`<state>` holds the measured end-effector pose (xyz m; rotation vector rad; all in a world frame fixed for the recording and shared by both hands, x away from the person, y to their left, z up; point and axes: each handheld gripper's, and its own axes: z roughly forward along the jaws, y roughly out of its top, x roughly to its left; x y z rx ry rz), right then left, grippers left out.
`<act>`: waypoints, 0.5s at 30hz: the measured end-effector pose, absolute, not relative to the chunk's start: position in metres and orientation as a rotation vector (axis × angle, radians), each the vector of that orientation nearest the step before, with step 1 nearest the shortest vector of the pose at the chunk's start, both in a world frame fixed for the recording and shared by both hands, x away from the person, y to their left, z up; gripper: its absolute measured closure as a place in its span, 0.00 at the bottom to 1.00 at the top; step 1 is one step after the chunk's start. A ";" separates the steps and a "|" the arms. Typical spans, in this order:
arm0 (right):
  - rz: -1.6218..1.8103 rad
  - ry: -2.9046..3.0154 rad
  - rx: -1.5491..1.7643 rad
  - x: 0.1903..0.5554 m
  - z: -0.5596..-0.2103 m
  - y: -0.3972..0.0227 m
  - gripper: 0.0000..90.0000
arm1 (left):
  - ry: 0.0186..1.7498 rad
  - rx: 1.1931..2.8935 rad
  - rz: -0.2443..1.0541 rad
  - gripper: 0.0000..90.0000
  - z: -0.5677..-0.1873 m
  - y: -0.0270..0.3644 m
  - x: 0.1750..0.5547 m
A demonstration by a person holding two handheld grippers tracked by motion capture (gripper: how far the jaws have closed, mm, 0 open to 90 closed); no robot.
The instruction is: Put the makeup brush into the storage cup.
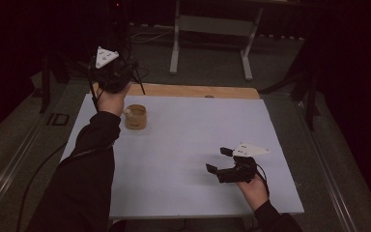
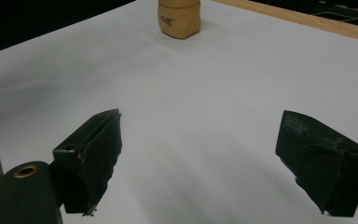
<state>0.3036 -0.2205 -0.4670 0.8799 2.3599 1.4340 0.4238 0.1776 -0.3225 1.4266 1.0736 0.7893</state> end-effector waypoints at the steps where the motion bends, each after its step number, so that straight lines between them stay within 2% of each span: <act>1: 1.436 2.360 0.879 0.304 -0.467 -0.221 0.16 | 1.072 1.419 0.784 0.95 -0.325 0.179 0.425; 7: 1.438 2.363 0.878 0.303 -0.467 -0.220 0.16 | 1.067 1.418 0.809 0.95 -0.336 0.186 0.434; 10: 1.439 2.369 0.874 0.303 -0.467 -0.220 0.16 | 1.093 1.425 0.872 0.95 -0.342 0.187 0.437; 15: 1.441 2.370 0.873 0.302 -0.467 -0.220 0.16 | 1.112 1.422 0.856 0.95 -0.347 0.190 0.441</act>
